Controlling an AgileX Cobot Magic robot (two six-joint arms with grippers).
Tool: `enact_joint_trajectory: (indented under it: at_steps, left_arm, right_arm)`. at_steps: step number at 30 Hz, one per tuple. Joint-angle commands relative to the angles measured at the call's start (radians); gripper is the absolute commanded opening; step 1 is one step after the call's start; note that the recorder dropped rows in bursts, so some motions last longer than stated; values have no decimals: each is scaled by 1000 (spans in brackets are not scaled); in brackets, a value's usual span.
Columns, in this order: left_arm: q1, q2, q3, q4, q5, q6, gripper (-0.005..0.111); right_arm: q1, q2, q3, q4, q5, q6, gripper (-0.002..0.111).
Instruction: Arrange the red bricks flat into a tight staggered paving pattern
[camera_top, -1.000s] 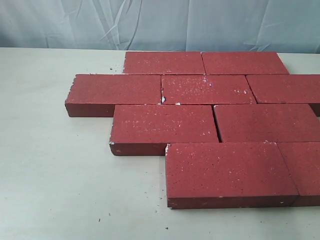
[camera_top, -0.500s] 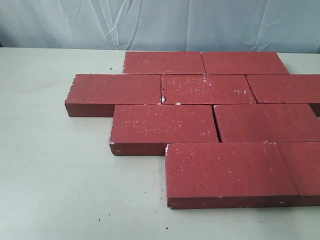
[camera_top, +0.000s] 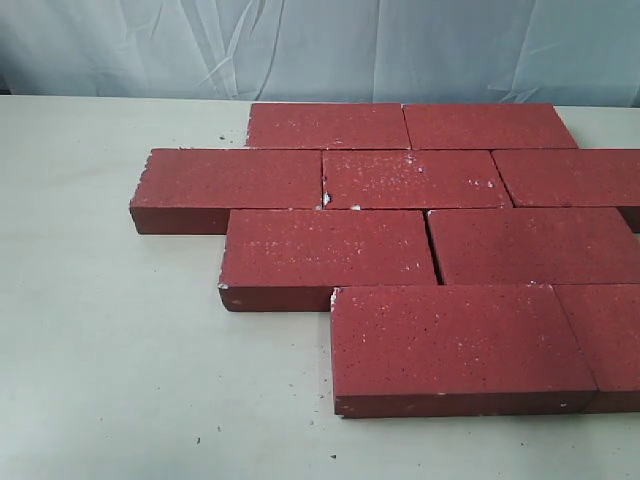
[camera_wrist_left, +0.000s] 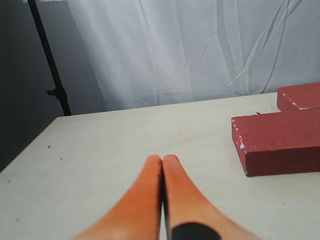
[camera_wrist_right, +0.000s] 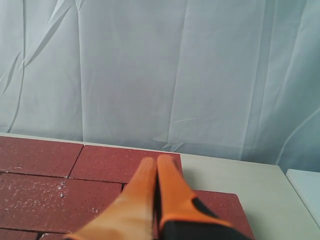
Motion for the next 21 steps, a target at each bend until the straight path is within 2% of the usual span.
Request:
enact_joint_trajectory:
  at_steps: [1, 9, 21]
  left_arm:
    - [2, -6, 39, -23, -21, -9, 0]
    - [2, -6, 39, -23, 28, -9, 0]
    - [2, -6, 39, -23, 26, -9, 0]
  right_arm:
    - [-3, -6, 2, 1, -12, 1, -1]
    - [-3, -6, 2, 1, -16, 1, -1]
    - [-3, -6, 2, 1, -12, 1, -1]
